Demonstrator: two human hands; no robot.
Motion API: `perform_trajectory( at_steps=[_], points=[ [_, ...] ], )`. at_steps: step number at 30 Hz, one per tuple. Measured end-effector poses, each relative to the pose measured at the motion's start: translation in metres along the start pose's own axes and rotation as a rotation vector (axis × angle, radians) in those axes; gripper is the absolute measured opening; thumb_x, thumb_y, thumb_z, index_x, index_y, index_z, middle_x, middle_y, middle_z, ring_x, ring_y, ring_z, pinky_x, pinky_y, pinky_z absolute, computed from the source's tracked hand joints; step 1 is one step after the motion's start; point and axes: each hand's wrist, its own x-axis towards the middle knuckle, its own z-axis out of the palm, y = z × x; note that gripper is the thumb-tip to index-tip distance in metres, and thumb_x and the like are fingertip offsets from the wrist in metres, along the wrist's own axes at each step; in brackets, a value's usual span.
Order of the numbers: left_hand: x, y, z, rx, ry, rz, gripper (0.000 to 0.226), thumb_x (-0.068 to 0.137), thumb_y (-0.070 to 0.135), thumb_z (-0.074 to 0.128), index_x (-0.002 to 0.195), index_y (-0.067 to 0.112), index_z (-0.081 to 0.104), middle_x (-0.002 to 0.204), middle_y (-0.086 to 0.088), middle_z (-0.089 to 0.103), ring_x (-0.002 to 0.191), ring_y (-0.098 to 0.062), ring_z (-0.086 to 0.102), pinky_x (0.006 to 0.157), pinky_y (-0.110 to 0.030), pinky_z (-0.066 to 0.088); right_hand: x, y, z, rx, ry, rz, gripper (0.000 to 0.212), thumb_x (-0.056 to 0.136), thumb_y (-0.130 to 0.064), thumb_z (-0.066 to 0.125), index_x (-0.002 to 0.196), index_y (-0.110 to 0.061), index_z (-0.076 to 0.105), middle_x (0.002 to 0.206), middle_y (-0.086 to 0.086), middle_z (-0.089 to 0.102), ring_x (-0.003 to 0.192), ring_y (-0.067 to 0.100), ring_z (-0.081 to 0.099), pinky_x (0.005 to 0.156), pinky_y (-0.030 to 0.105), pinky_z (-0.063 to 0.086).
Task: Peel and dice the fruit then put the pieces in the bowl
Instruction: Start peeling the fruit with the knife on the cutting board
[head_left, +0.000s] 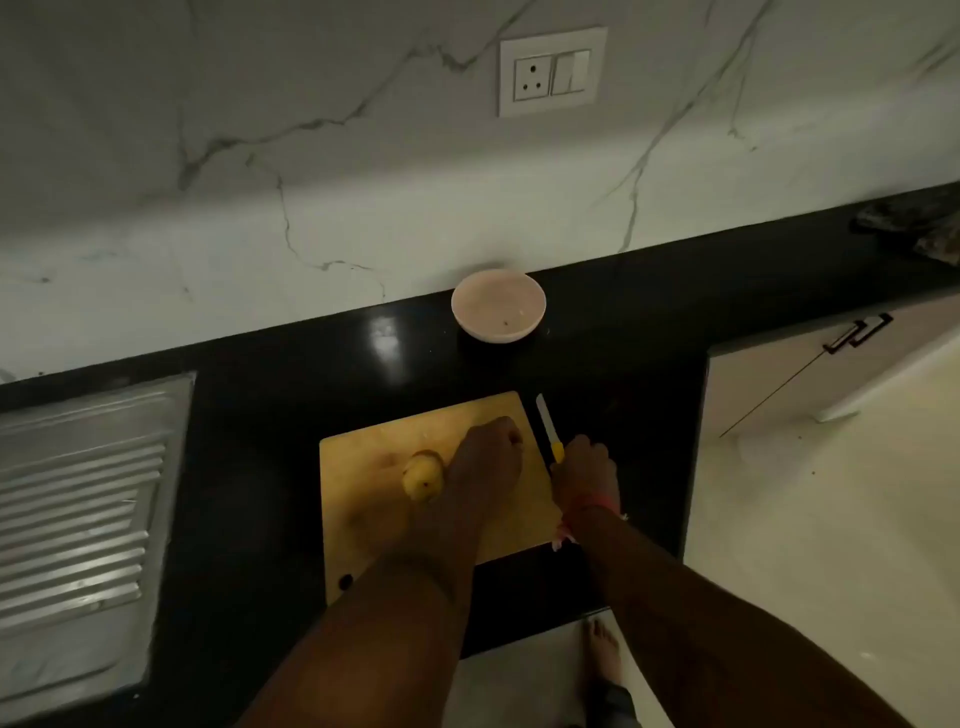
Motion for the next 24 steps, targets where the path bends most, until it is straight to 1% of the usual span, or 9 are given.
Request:
perform_trajectory(
  at_steps=[6, 9, 11, 13, 14, 16, 19, 22, 24],
  points=[
    [-0.004, -0.004, -0.013, 0.018, 0.022, -0.010, 0.017, 0.100, 0.017, 0.055, 0.111, 0.014, 0.068, 0.106, -0.005, 0.070, 0.096, -0.021, 0.064, 0.083, -0.038, 0.057, -0.002, -0.015, -0.007, 0.078, -0.054, 0.035, 0.043, 0.095, -0.023, 0.059, 0.131, -0.003, 0.045, 0.130, 0.019, 0.050, 0.118, 0.035, 0.054, 0.096, 0.041, 0.046],
    [-0.011, -0.013, -0.022, 0.002, 0.083, -0.021, 0.018, 0.100, 0.018, 0.056, 0.113, 0.015, 0.068, 0.108, -0.004, 0.070, 0.098, -0.020, 0.064, 0.086, -0.038, 0.056, -0.011, -0.019, -0.005, 0.170, -0.021, 0.014, 0.039, 0.094, -0.023, 0.058, 0.126, -0.004, 0.046, 0.127, 0.017, 0.050, 0.116, 0.034, 0.053, 0.093, 0.042, 0.046],
    [-0.016, -0.019, -0.030, -0.026, 0.150, -0.034, 0.017, 0.101, 0.020, 0.056, 0.113, 0.017, 0.067, 0.108, -0.001, 0.070, 0.097, -0.017, 0.064, 0.087, -0.035, 0.055, -0.021, -0.025, -0.006, 0.271, -0.014, -0.021, 0.032, 0.091, -0.022, 0.059, 0.117, -0.009, 0.046, 0.118, 0.013, 0.052, 0.106, 0.031, 0.056, 0.086, 0.042, 0.047],
    [-0.023, -0.027, -0.038, -0.055, 0.206, -0.053, 0.016, 0.101, 0.019, 0.056, 0.113, 0.020, 0.066, 0.108, 0.002, 0.069, 0.097, -0.014, 0.063, 0.086, -0.030, 0.054, -0.033, -0.034, -0.006, 0.412, -0.035, -0.034, 0.025, 0.090, -0.020, 0.058, 0.108, -0.014, 0.042, 0.102, 0.010, 0.056, 0.085, 0.025, 0.059, 0.074, 0.044, 0.053],
    [-0.027, -0.031, -0.042, -0.073, 0.240, -0.063, 0.016, 0.101, 0.018, 0.055, 0.112, 0.020, 0.066, 0.109, 0.002, 0.068, 0.097, -0.013, 0.062, 0.086, -0.030, 0.053, -0.040, -0.040, -0.006, 0.455, -0.057, -0.044, 0.024, 0.091, -0.020, 0.056, 0.108, -0.015, 0.040, 0.094, 0.008, 0.057, 0.075, 0.023, 0.060, 0.066, 0.042, 0.053],
    [-0.037, -0.042, -0.050, -0.103, 0.325, -0.084, 0.016, 0.100, 0.015, 0.055, 0.111, 0.019, 0.067, 0.111, 0.000, 0.065, 0.100, -0.015, 0.061, 0.090, -0.032, 0.053, -0.053, -0.049, -0.003, 0.480, -0.102, -0.087, 0.024, 0.093, -0.022, 0.052, 0.111, -0.015, 0.038, 0.086, 0.007, 0.058, 0.069, 0.023, 0.060, 0.058, 0.036, 0.047],
    [-0.055, -0.070, -0.057, -0.056, 0.394, -0.128, 0.026, 0.098, 0.014, 0.056, 0.121, 0.022, 0.066, 0.125, -0.002, 0.058, 0.114, -0.018, 0.055, 0.101, -0.034, 0.048, -0.074, -0.062, 0.008, 0.468, -0.118, -0.172, 0.021, 0.098, -0.023, 0.049, 0.113, -0.017, 0.036, 0.091, 0.010, 0.063, 0.073, 0.026, 0.062, 0.061, 0.034, 0.043],
    [-0.072, -0.097, -0.056, -0.070, 0.245, -0.147, 0.052, 0.096, 0.015, 0.059, 0.145, 0.030, 0.052, 0.145, -0.002, 0.046, 0.132, -0.018, 0.045, 0.114, -0.032, 0.039, -0.090, -0.073, 0.021, 0.446, -0.098, -0.202, 0.034, 0.100, -0.023, 0.048, 0.128, -0.009, 0.036, 0.103, 0.017, 0.064, 0.087, 0.036, 0.064, 0.072, 0.042, 0.049],
    [-0.079, -0.104, -0.056, -0.107, 0.143, -0.135, 0.064, 0.096, 0.013, 0.063, 0.154, 0.029, 0.042, 0.153, -0.003, 0.041, 0.140, -0.018, 0.040, 0.118, -0.026, 0.030, -0.098, -0.077, 0.029, 0.437, -0.118, -0.214, 0.034, 0.101, -0.023, 0.047, 0.131, -0.009, 0.040, 0.111, 0.017, 0.064, 0.094, 0.035, 0.065, 0.081, 0.046, 0.053]
  ],
)
